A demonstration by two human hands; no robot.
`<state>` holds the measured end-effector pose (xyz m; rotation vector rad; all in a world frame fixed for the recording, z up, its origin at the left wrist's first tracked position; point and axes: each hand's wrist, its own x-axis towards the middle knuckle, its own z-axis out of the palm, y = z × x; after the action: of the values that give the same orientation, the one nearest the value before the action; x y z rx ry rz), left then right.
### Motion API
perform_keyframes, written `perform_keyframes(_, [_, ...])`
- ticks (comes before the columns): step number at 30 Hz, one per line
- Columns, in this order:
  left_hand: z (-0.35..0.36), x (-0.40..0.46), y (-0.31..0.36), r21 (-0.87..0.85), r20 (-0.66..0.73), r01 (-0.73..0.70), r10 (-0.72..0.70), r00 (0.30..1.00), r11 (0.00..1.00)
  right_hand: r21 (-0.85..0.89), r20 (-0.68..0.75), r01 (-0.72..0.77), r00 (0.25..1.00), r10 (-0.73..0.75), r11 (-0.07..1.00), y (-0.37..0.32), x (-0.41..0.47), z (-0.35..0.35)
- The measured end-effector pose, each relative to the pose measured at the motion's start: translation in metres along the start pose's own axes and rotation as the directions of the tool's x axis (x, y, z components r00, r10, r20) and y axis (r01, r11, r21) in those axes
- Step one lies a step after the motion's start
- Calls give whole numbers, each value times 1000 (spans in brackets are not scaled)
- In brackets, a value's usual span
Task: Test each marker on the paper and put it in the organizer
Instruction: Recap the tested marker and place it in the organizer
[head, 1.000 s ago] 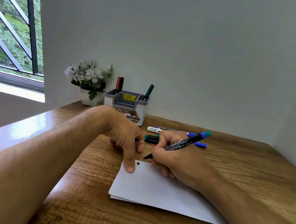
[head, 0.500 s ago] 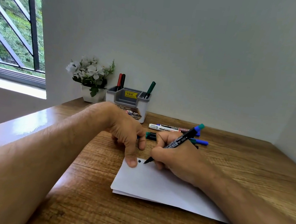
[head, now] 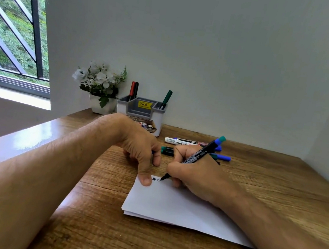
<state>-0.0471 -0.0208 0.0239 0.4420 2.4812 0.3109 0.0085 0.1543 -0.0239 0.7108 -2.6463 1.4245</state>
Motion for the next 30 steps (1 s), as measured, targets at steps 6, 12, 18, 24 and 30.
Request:
perform_keyframes(6, [0,1,0,-2,-1,-3,3,1000,1000,13,12,-5,1000,5,1000,-1,1,0])
perform_keyframes(12, [0,0,1,9,-11,-10,10,1000,1000,22,28,4,1000,-5,1000,-1,0,-1])
perform_keyframes(18, [0,0,0,9,-10,-9,9,1000,1000,7,38,12,999,-12,1000,-2,0,-2])
perform_keyframes(24, [0,0,0,3,-10,-12,12,1000,1000,-9,35,3,999,-3,1000,-2,0,-1])
perform_keyframes(30, [0,2,0,2,-7,-13,13,1000,1000,-14,33,-7,999,8,1000,-1,0,-2])
